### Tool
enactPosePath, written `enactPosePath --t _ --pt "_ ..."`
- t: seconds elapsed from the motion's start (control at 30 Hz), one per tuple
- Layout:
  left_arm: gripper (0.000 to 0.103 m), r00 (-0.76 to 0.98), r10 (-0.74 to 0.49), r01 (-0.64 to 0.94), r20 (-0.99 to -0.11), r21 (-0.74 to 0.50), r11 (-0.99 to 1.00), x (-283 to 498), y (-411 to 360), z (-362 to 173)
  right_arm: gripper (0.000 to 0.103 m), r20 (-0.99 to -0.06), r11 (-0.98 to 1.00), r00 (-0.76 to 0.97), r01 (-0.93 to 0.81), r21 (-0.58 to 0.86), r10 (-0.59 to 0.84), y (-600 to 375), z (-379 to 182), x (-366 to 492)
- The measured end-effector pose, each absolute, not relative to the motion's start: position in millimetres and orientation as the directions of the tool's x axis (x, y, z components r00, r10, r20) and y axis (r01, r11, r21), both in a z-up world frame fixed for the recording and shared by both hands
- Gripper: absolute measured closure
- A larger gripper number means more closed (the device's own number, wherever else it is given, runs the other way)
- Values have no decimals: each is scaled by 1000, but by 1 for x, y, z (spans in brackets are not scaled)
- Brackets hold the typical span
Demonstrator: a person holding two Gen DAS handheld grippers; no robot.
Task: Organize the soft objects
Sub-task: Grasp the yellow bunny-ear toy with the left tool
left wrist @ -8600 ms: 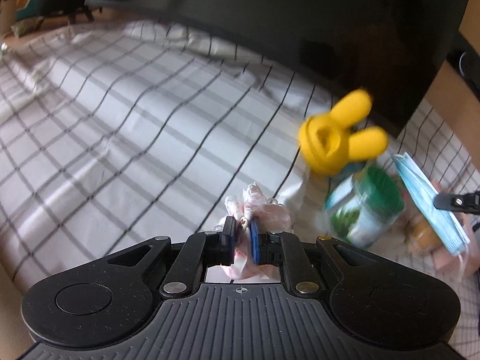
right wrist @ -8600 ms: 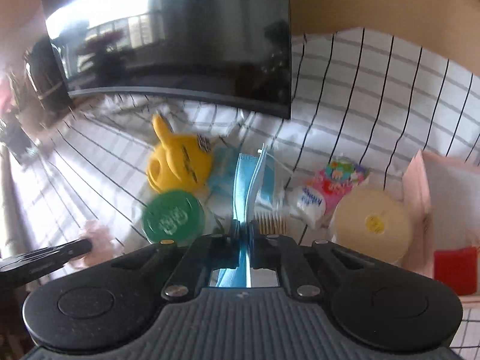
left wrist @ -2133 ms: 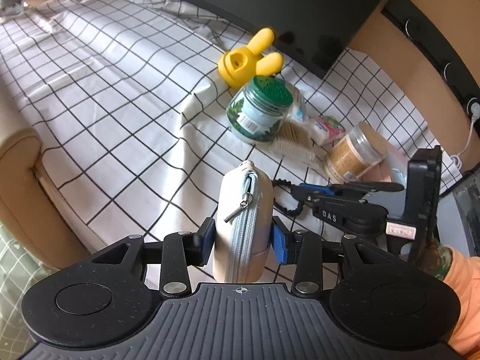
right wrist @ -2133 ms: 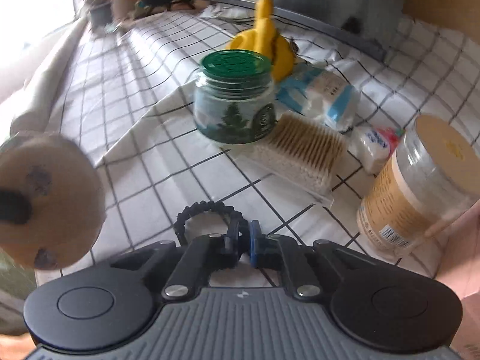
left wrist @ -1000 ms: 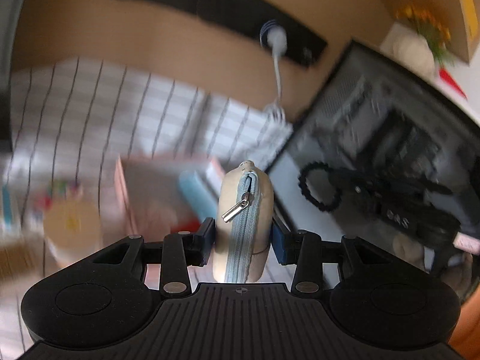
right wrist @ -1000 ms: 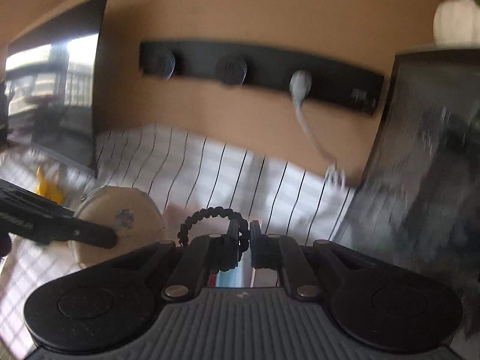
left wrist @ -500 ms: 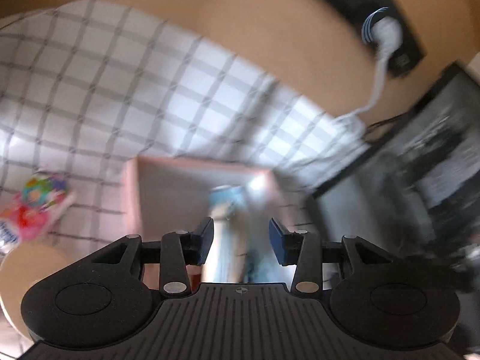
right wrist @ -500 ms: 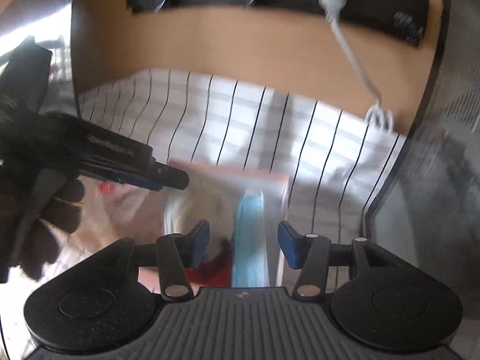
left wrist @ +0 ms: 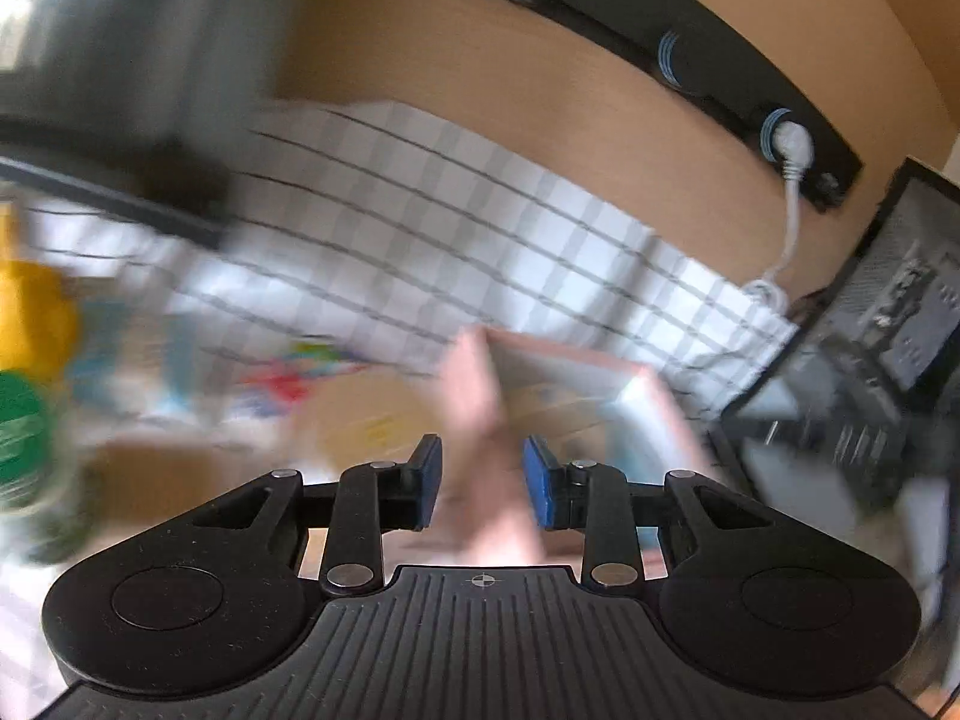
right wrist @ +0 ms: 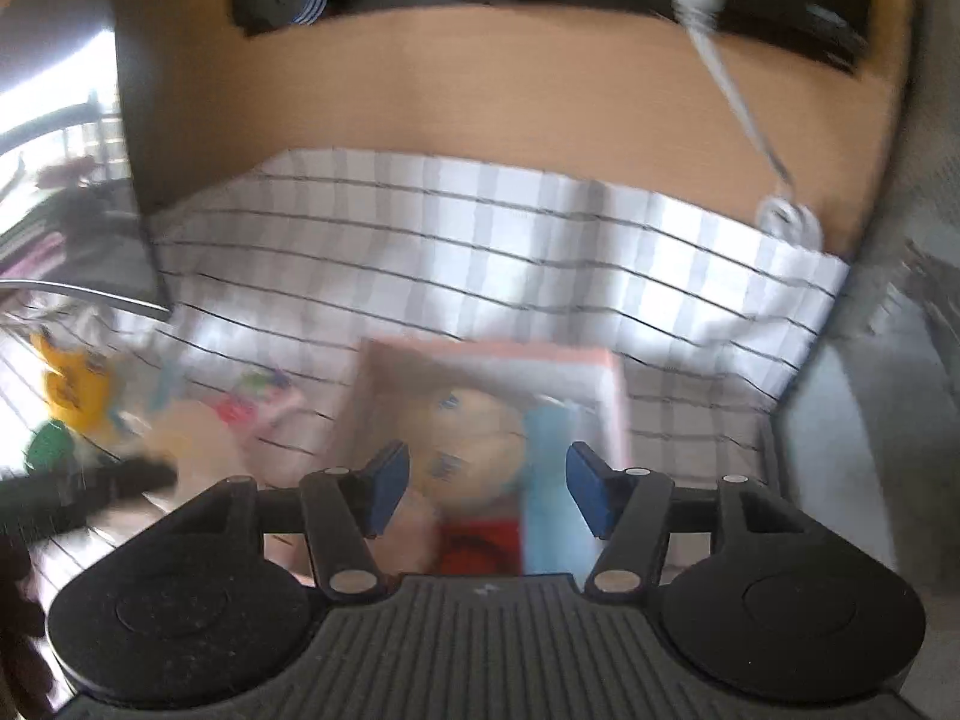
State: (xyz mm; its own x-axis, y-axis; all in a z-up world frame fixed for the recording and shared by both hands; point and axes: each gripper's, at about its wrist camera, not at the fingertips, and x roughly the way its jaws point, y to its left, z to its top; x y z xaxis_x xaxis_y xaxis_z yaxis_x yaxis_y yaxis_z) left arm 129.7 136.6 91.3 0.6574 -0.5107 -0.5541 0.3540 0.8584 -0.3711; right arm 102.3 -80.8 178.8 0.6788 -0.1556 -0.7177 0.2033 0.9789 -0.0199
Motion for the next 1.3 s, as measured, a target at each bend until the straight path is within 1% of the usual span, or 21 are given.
enactPosePath --t 0.07,0.23,0.3,0.37,0.47,0.53,0.63,0.7,0.77,0.83,0.93,1.0,1.13,1.23,1.3 --pt "70 690 -458 297 -560 -358 885 120 165 82 42 -715 985 687 170 -18 -132 -58 186 116" --pt "70 738 -334 97 -586 -398 912 102 269 65 42 -724 999 689 42 -7 -34 11 202 152" --pt "70 750 -282 41 -599 -384 923 100 309 65 42 -733 1000 680 8 17 7 44 209 170" --pt "70 766 -239 6 -596 -366 931 101 339 73 42 -743 998 667 -28 56 61 74 217 189" --pt "70 809 -169 -34 -563 -332 943 103 388 99 42 -742 988 652 -89 129 156 126 235 216" --pt "70 832 -136 -39 -538 -301 953 106 414 121 42 -723 977 656 -143 161 215 160 250 231" --pt "70 845 -101 -31 -525 -238 971 114 440 149 42 -676 963 688 -228 146 265 200 275 244" --pt "70 838 -95 -17 -537 -200 980 121 446 161 38 -639 952 712 -279 124 292 217 292 248" --pt "70 833 -112 10 -542 -188 982 128 444 166 29 -615 945 728 -310 102 305 222 301 251" --pt "70 820 -155 48 -550 -204 978 134 430 164 28 -610 944 737 -324 61 292 219 300 252" --pt "70 787 -243 118 -567 -248 962 150 405 152 28 -625 945 741 -326 -15 245 209 290 257" --pt "70 776 -264 133 -573 -262 956 163 386 146 28 -639 948 742 -312 -62 202 195 279 260" --pt "70 808 -204 48 -553 -283 958 188 352 135 28 -647 955 750 -274 -115 137 162 259 259" --pt "69 814 -195 8 -547 -325 946 208 329 125 28 -657 961 749 -234 -147 82 136 239 253" --pt "69 809 -146 -18 -569 -273 962 220 314 120 28 -665 963 744 -221 -155 64 122 227 250"
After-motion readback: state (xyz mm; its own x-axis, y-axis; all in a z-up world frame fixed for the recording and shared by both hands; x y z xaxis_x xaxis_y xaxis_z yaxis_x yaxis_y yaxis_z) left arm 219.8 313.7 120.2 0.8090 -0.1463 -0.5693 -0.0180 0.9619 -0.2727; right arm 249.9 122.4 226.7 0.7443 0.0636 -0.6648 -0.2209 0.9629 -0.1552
